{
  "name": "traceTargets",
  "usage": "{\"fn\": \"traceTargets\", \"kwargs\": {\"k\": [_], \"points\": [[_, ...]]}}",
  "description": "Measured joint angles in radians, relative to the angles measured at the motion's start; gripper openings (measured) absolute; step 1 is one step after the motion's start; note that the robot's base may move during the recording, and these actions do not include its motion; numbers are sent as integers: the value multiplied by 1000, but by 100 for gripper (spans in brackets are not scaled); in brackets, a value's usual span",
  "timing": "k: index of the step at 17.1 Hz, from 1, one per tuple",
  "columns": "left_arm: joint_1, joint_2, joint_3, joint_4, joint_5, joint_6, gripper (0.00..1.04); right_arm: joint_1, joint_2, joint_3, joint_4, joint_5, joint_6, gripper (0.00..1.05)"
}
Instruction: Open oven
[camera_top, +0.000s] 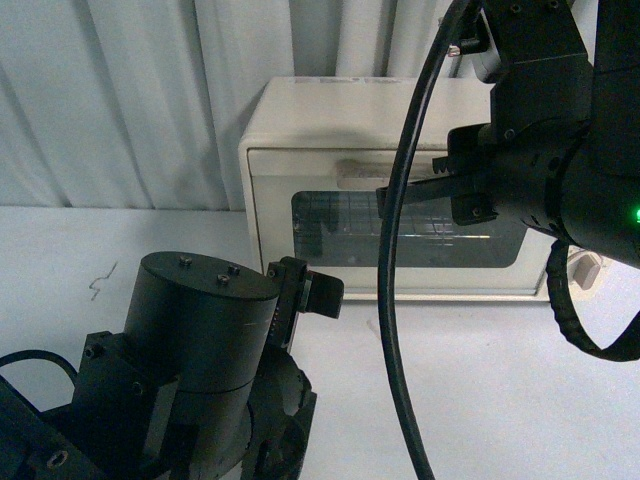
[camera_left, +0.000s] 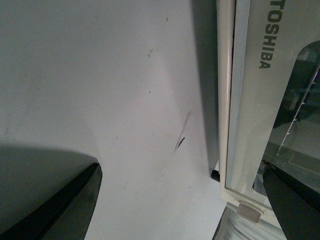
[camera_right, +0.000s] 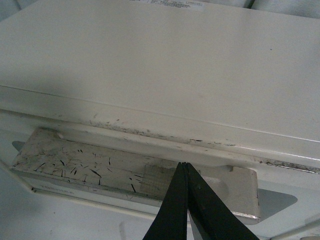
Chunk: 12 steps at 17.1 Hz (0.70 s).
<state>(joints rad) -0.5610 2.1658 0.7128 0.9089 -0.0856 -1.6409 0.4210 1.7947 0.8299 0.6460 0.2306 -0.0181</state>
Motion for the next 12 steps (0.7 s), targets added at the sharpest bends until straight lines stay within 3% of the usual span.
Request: {"fn": "traceTargets", "kwargs": {"k": [12], "points": [[0,0,0,0,0,0,98,7,11,-52,78,5,84,2]]}}
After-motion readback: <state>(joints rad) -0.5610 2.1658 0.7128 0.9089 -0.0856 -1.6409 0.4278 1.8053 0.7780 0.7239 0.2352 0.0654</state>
